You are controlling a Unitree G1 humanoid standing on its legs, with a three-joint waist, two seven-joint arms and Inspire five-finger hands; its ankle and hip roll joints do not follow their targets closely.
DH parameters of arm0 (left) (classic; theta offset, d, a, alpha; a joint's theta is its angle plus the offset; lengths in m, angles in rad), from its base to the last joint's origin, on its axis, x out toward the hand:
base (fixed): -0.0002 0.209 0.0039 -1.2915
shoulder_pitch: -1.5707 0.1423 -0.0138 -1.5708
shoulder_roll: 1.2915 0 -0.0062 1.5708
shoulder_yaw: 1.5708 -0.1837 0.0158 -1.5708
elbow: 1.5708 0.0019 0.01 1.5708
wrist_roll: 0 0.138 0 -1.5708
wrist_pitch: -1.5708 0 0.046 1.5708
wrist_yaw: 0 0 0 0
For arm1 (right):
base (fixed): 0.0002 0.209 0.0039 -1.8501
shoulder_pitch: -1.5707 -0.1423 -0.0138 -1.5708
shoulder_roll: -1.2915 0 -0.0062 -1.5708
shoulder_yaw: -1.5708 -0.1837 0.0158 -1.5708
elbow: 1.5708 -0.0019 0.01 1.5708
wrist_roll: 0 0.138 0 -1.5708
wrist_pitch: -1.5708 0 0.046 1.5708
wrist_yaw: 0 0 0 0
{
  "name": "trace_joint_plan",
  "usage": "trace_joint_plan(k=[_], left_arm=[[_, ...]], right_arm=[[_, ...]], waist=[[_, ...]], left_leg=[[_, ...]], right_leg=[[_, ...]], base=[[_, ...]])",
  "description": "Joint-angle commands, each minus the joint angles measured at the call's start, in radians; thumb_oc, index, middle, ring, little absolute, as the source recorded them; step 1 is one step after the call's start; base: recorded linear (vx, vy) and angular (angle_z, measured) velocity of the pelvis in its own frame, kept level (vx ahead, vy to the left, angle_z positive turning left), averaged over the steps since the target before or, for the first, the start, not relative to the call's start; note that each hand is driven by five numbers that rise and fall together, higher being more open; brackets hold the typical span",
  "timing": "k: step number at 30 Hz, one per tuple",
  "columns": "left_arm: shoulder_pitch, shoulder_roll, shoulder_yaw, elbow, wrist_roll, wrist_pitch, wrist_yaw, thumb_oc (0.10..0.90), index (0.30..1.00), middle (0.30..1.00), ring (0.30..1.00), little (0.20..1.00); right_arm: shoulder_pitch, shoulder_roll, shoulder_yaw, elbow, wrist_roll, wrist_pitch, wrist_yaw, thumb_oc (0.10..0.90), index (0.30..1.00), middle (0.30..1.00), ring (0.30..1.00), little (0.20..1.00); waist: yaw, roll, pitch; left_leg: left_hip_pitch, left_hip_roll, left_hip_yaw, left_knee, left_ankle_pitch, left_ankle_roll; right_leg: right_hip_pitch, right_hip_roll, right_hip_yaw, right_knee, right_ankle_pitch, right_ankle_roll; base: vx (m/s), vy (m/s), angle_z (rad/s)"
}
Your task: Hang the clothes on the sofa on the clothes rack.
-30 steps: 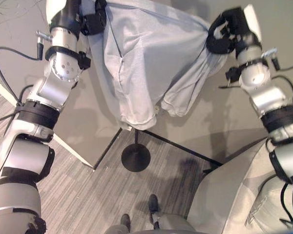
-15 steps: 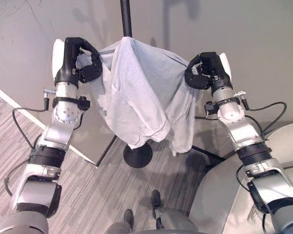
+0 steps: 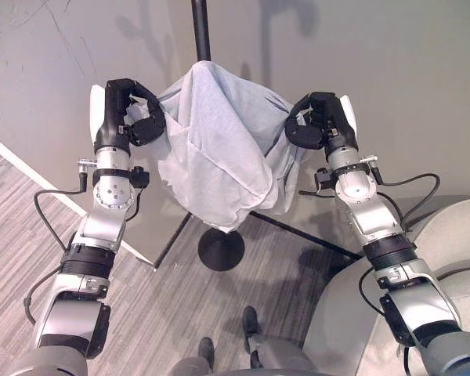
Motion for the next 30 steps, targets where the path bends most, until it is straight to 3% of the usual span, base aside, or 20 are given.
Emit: trace_joint_plan(k=[1,2,6,24,27,28,30], left_arm=[[0.022,0.097,0.109,0.122,-0.001,0.034,0.065,0.682,0.724,0.724,0.724,0.724],[0.027,0.088,0.113,0.121,-0.004,0.033,0.065,0.800,0.900,0.900,0.900,0.900],[0.048,0.038,0.140,0.085,-0.045,0.028,0.040,0.800,0.900,0.900,0.900,0.900],[0.137,0.019,0.196,-0.057,-0.051,0.021,0.012,0.800,0.900,0.900,0.900,0.900],[0.202,0.003,0.237,-0.122,-0.047,0.019,0.001,0.800,0.900,0.900,0.900,0.900],[0.310,-0.033,0.288,-0.203,-0.053,0.022,-0.030,0.800,0.900,0.900,0.900,0.900],[0.378,-0.064,0.314,-0.243,-0.060,0.022,-0.054,0.800,0.900,0.900,0.900,0.900]], right_arm=[[-0.014,-0.020,-0.121,0.014,0.025,-0.042,-0.042,0.800,0.900,0.900,0.900,0.900],[-0.008,-0.017,-0.123,0.011,0.026,-0.042,-0.041,0.800,0.900,0.900,0.900,0.900],[0.039,-0.015,-0.152,0.005,0.038,-0.045,-0.036,0.800,0.900,0.900,0.900,0.900],[0.195,-0.026,-0.279,-0.102,0.010,-0.052,-0.035,0.800,0.900,0.900,0.900,0.900],[0.272,-0.014,-0.330,-0.164,0.005,-0.056,-0.018,0.800,0.900,0.900,0.900,0.900],[0.390,-0.008,-0.377,-0.235,-0.026,-0.061,0.034,0.800,0.900,0.900,0.900,0.900],[0.460,-0.022,-0.384,-0.268,-0.072,-0.060,0.080,0.800,0.900,0.900,0.900,0.900]], waist=[[0.041,-0.021,-0.100],[0.041,-0.021,-0.102],[0.041,-0.019,-0.114],[0.041,-0.012,-0.128],[0.042,-0.013,-0.125],[0.044,-0.014,-0.125],[0.045,-0.014,-0.123]], left_leg=[[-0.035,0.050,0.011,0.003,-0.026,-0.012],[-0.035,0.050,0.011,0.003,-0.026,-0.012],[-0.032,0.050,0.012,0.003,-0.027,-0.013],[-0.025,0.049,0.013,0.003,-0.032,-0.016],[-0.025,0.049,0.013,0.003,-0.033,-0.017],[-0.030,0.049,0.012,0.003,-0.030,-0.018],[-0.033,0.050,0.011,0.003,-0.028,-0.019]], right_leg=[[0.111,-0.110,-0.031,0.004,-0.125,0.064],[0.111,-0.111,-0.032,0.004,-0.125,0.064],[0.112,-0.112,-0.033,0.004,-0.119,0.064],[0.111,-0.117,-0.038,0.004,-0.109,0.062],[0.109,-0.119,-0.040,0.004,-0.106,0.061],[0.102,-0.120,-0.042,0.004,-0.101,0.060],[0.098,-0.122,-0.046,0.004,-0.098,0.060]], base=[[0.00,0.000,0.00],[0.00,0.000,0.00],[0.00,0.000,0.00],[0.00,0.000,0.00],[0.00,0.000,0.00],[0.00,0.000,0.00],[0.00,0.000,0.00]])
